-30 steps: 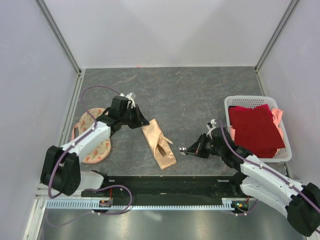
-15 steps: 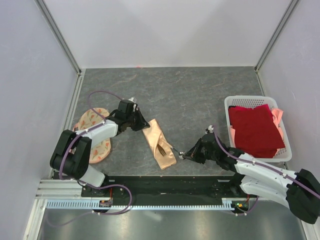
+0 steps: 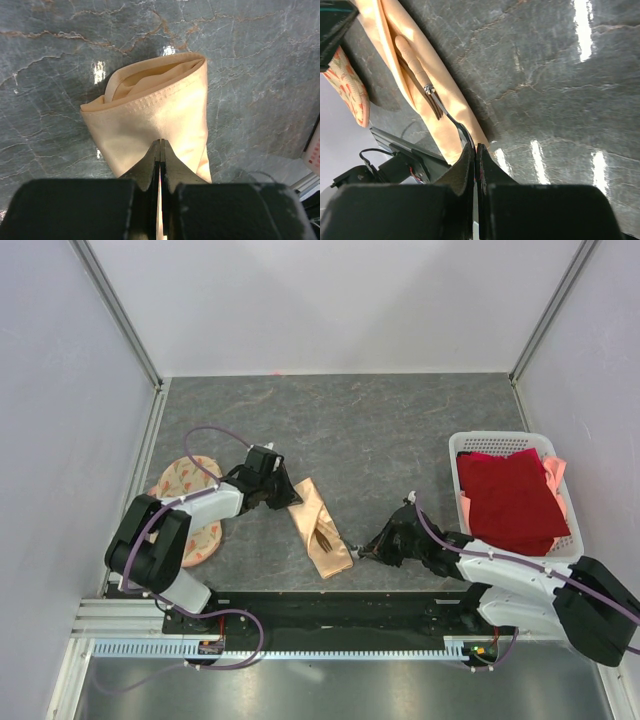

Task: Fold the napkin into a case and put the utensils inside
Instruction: Insert the spoon into the folded napkin.

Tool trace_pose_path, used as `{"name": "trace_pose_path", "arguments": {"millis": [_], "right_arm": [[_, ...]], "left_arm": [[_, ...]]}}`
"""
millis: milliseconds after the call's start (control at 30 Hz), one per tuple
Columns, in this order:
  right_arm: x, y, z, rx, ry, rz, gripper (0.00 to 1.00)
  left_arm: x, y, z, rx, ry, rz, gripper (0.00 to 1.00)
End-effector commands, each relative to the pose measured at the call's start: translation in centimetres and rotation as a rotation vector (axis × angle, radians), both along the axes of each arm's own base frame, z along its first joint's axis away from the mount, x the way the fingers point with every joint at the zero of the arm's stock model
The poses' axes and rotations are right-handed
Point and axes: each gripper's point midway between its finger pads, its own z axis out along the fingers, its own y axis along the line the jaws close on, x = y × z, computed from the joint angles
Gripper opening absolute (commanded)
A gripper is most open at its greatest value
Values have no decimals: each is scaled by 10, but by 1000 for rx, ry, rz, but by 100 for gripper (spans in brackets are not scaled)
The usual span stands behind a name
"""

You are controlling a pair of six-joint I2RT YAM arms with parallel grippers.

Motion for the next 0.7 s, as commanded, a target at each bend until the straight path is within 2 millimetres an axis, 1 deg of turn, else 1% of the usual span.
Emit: {"name": "trace_pose_path", "arguments": {"millis": [0, 67, 167, 233, 267, 300, 333, 433, 500, 667], "right_arm": [[19, 16, 23, 61, -58, -45, 0], [21, 18, 23, 66, -55, -58, 0], [22, 20, 20, 57, -43, -64, 0], [25, 26, 22, 80, -48, -68, 0], [24, 28, 21, 84, -46, -65, 0], [28, 29, 23, 84, -61, -80, 0], [28, 31, 21, 84, -56, -84, 0], [33, 35, 24, 100, -80, -104, 0], [36, 37, 28, 120, -94, -125, 0], [37, 49, 26, 141, -101, -156, 0]], "left_arm": [[3, 2, -3, 10, -20, 47, 2], [0, 1, -2, 7, -21, 44, 2], [-2, -1, 7, -9, -41, 43, 2], [-2, -1, 19, -24, -68, 50, 2], [-5, 1, 20, -25, -62, 60, 2], [-6, 2, 22, -26, -62, 67, 2], [-7, 4, 28, -29, -72, 74, 2], [-12, 9, 31, -24, -80, 85, 2], [-17, 13, 25, -13, -70, 94, 2], [-26, 16, 13, -3, -38, 86, 2]]}}
